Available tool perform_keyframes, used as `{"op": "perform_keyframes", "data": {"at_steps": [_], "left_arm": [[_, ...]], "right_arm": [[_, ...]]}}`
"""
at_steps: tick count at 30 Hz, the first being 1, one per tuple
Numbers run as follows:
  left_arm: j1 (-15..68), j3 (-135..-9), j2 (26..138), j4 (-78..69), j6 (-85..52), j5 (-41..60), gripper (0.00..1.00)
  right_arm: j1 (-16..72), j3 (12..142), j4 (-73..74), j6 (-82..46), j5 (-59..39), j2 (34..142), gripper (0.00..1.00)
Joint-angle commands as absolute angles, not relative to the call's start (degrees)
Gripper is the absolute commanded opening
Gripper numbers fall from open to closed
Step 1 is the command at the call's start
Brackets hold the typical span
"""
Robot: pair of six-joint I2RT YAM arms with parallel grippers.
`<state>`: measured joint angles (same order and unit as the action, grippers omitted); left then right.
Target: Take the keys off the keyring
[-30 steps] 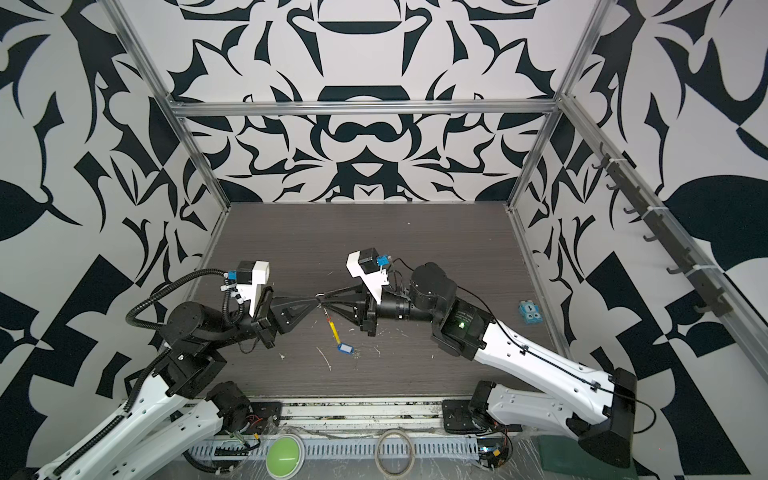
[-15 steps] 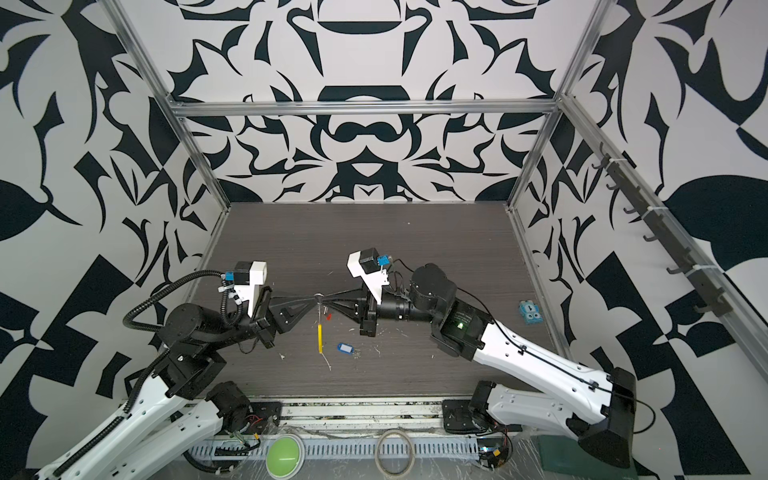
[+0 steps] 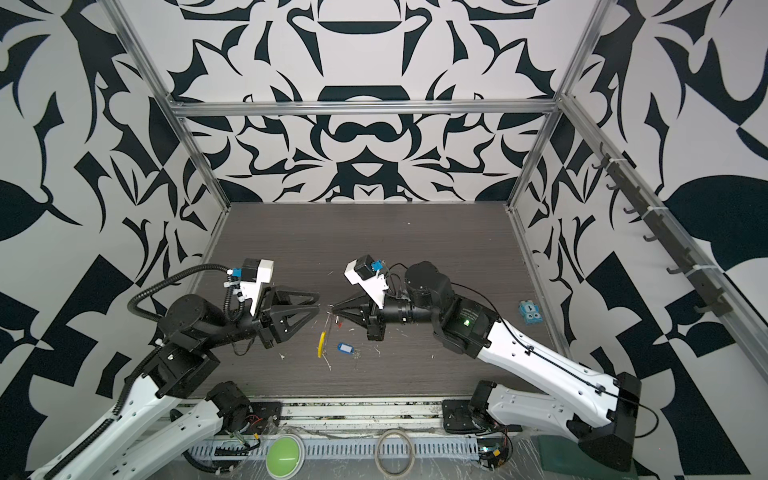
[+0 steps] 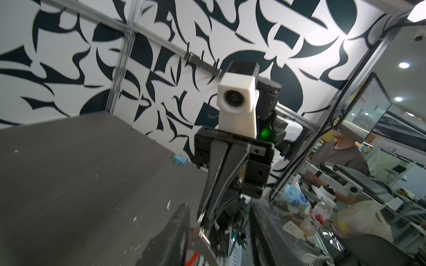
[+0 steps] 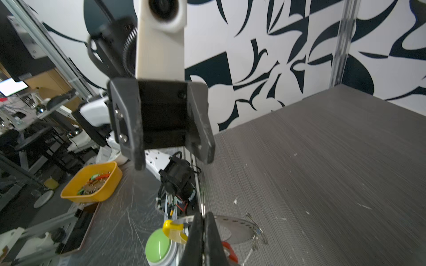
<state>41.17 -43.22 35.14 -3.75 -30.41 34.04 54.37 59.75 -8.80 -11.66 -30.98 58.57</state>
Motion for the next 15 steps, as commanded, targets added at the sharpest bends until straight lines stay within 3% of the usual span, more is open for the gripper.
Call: {"op": "perform_keyframes", "data": {"at_steps": [1,9,15], "left_arm": [[41.3,-49.3,38.5,10.2,-25.9,38.5,0.44],[41.3,-57.6,47.0,23.1,-19.8,41.3,0.31],[41.4,-60.7,49.3,27.4,-17.3,43.0,0.30]], "right_arm": [[53.6,65.8,-17.7,-6.4,-33.4,58.5,0.00],[53.1,74.4,-29.5,-2.0,-35.1,62.4,0.00],[52.9,76.6,-32.1,-1.6,-34.6,63.5,0.00]]}}
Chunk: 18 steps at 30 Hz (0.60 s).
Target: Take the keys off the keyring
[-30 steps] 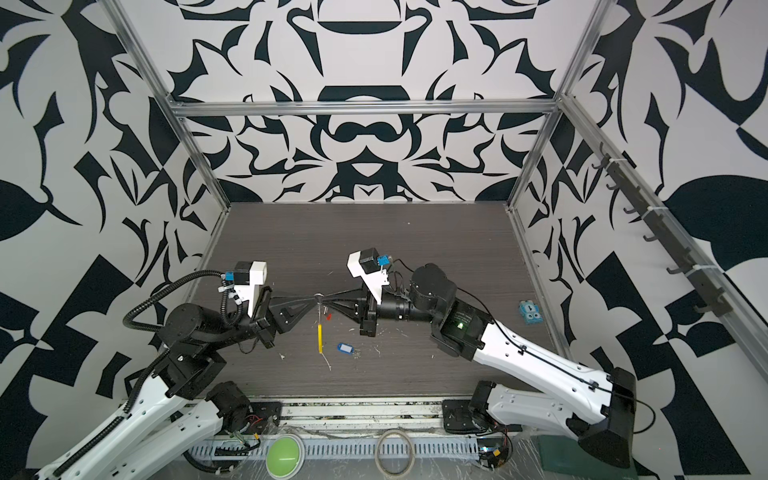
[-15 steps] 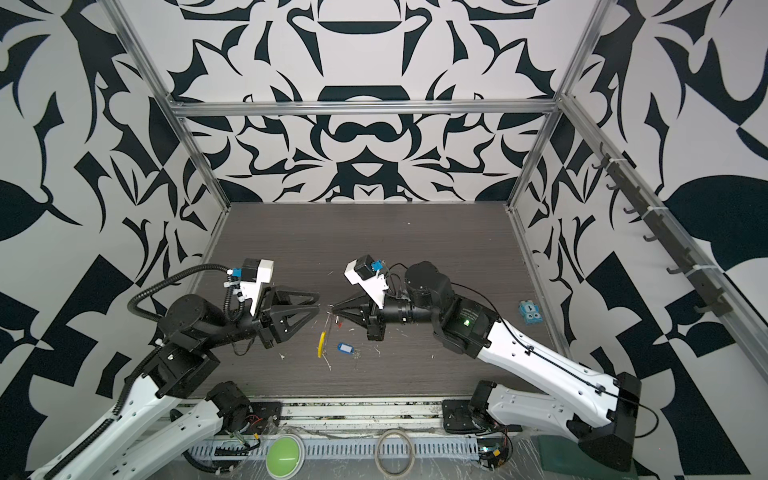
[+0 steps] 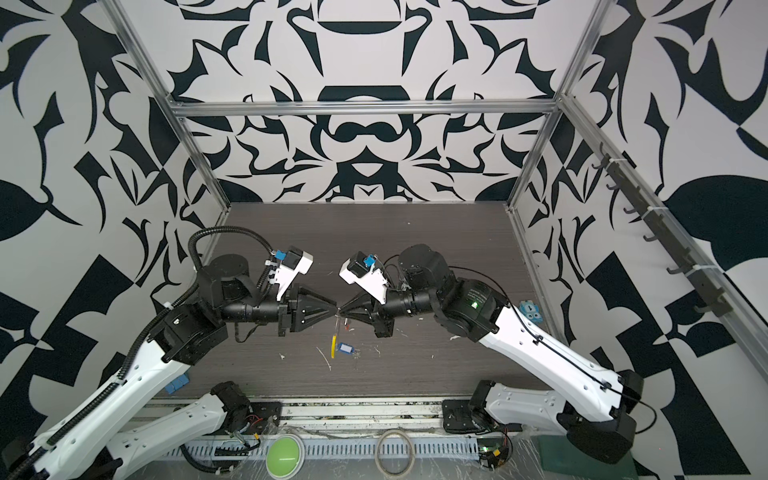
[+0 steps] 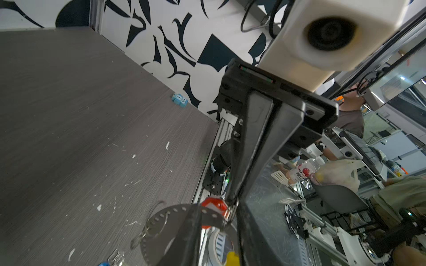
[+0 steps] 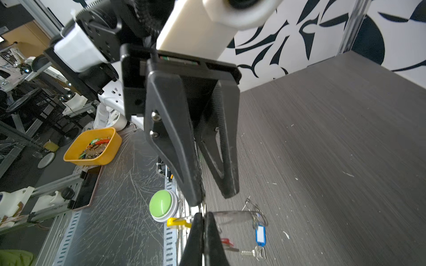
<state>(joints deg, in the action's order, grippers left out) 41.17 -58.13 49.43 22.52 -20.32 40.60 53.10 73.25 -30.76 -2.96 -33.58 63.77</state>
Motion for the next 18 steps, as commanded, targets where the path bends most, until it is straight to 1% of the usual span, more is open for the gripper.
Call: {"op": "perform_keyframes", "data": {"at_steps": [1,3,18], "left_arm": [[41.3,-60.8,49.4,27.9,-17.0,43.4,0.30],[41.3,-61.0,49.7,28.0,-16.8,44.3,0.29],[41.3,-62.1,51.9,27.2,-15.8,46.1,0.10]], "right_arm": [[52.7,76.8,-32.2,-1.6,-34.6,63.6,0.00],[52.7,76.9,-32.2,-1.7,-34.5,63.6,0.00],[52.6,77.5,-32.2,-2.4,-34.6,64.9,0.00]]}}
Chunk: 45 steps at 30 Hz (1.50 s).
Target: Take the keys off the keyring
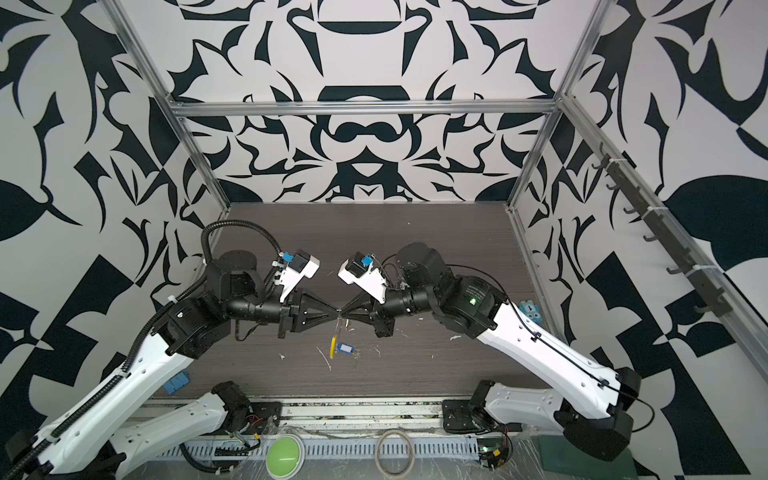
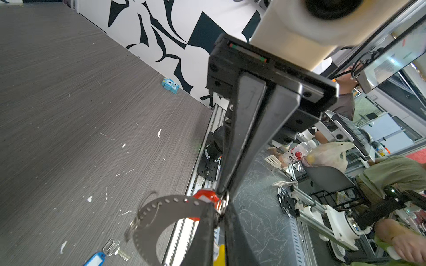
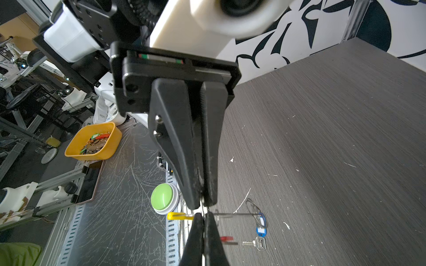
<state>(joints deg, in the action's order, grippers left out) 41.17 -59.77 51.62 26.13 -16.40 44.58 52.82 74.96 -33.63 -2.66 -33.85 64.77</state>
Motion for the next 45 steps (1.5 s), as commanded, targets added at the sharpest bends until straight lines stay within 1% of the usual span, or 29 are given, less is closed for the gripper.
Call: {"op": "perform_keyframes", "data": {"at_steps": [1,4,8,10,12,14,15,19,24,32,38,41,45], "left_arm": [[41.3,-62.1,52.0,27.2,-15.8,46.2,0.08],[41.3,-61.7,52.1,26.1,-16.1,46.1,0.00],[41.3,-57.5,49.9,17.4,-19.1,43.1,0.00],[41.3,-54.9,47.9,12.9,-20.1,40.4,0.00],[41.4,-52.1,45.4,8.0,-21.3,38.2,0.00],[41.3,-50.4,43.7,4.9,-22.0,36.5,0.00],[41.3,-49.5,42.9,3.3,-22.5,35.8,0.00],[41.3,-46.0,40.7,-3.0,-24.8,33.3,0.00],[41.3,-42.4,37.4,-9.5,-26.9,30.7,0.00],[41.3,-39.9,36.4,-14.6,-29.3,30.6,0.00],[41.3,-37.9,36.0,-18.7,-30.6,30.1,0.00],[41.3,-37.7,36.4,-19.1,-31.0,30.5,0.00],[41.3,-37.5,36.1,-19.6,-31.1,30.3,0.00]], "right_arm": [[52.6,77.5,-32.1,-2.4,-34.5,65.0,0.00],[52.6,77.5,-31.2,-3.3,-34.3,65.3,0.00],[52.6,77.3,-29.0,-5.0,-33.2,65.5,0.00],[52.6,77.0,-27.8,-5.5,-31.7,64.9,0.12],[52.7,75.6,-25.2,-5.8,-30.0,63.3,0.29],[52.7,73.7,-22.1,-6.2,-28.2,61.3,0.38],[52.7,72.2,-20.1,-6.6,-27.3,60.2,0.40],[52.7,65.0,-10.4,-9.5,-24.3,55.6,0.43],[52.7,56.3,2.0,-13.2,-23.2,52.6,0.45],[53.0,49.7,15.7,-17.5,-25.8,53.2,0.41],[54.1,47.6,20.4,-18.6,-27.1,54.5,0.46],[54.4,47.9,20.5,-18.5,-27.1,55.2,0.44],[54.9,48.2,20.4,-18.2,-27.3,56.1,0.44]]}}
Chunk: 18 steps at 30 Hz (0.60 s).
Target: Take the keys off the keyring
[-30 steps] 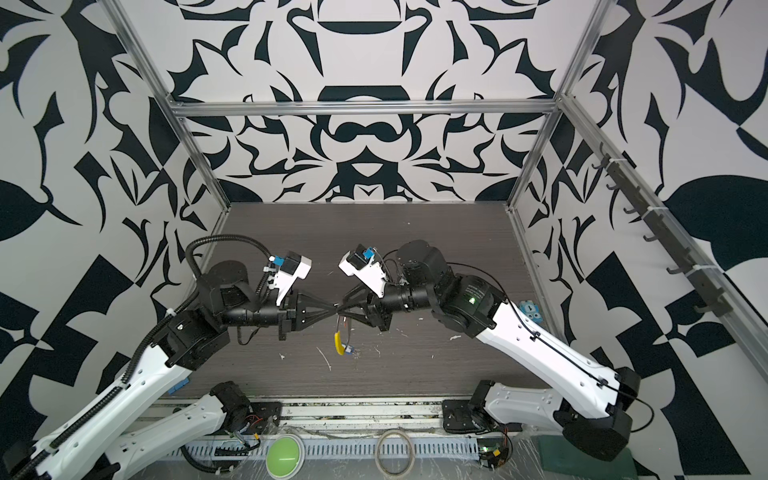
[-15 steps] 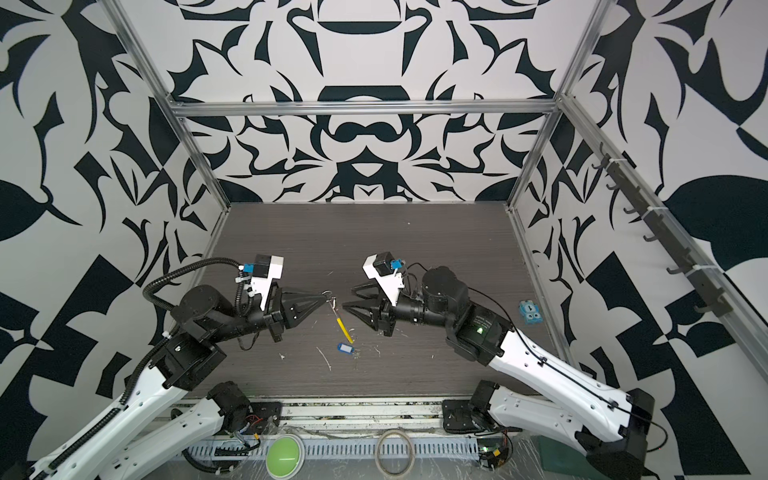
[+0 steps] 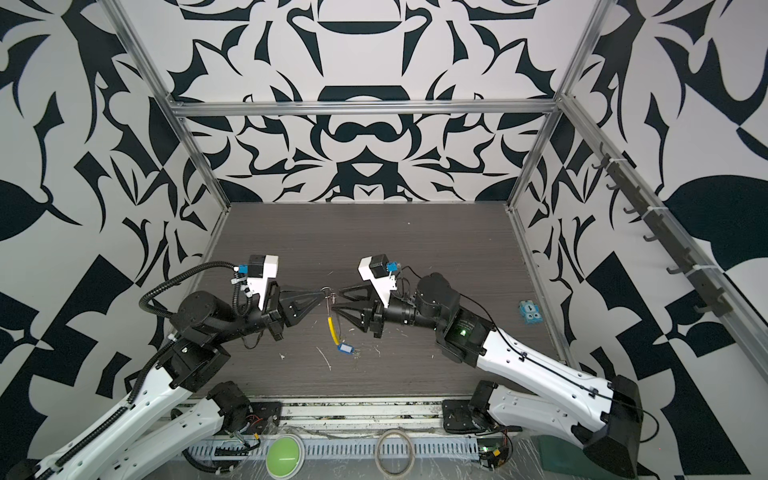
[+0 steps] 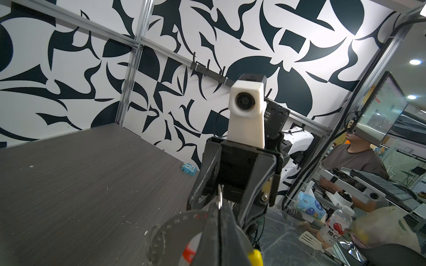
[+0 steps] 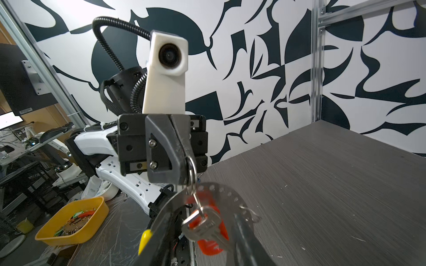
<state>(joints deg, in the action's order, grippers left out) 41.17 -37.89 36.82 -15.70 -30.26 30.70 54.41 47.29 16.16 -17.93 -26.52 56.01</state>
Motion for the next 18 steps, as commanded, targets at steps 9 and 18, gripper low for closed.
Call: {"op": "perform_keyframes", "data": {"at_steps": [9,18], "left_arm": [[41.3,-37.2,36.5,-21.2,-31.6,30.5,0.00],[41.3,-37.1,36.4,-21.5,-31.7,30.3,0.00]], "right_arm": [[55.5,48.7,20.1,-17.7,-27.5,57.2,0.32],[56.3,49.7,18.6,-17.1,-26.8,58.4,0.21]]}}
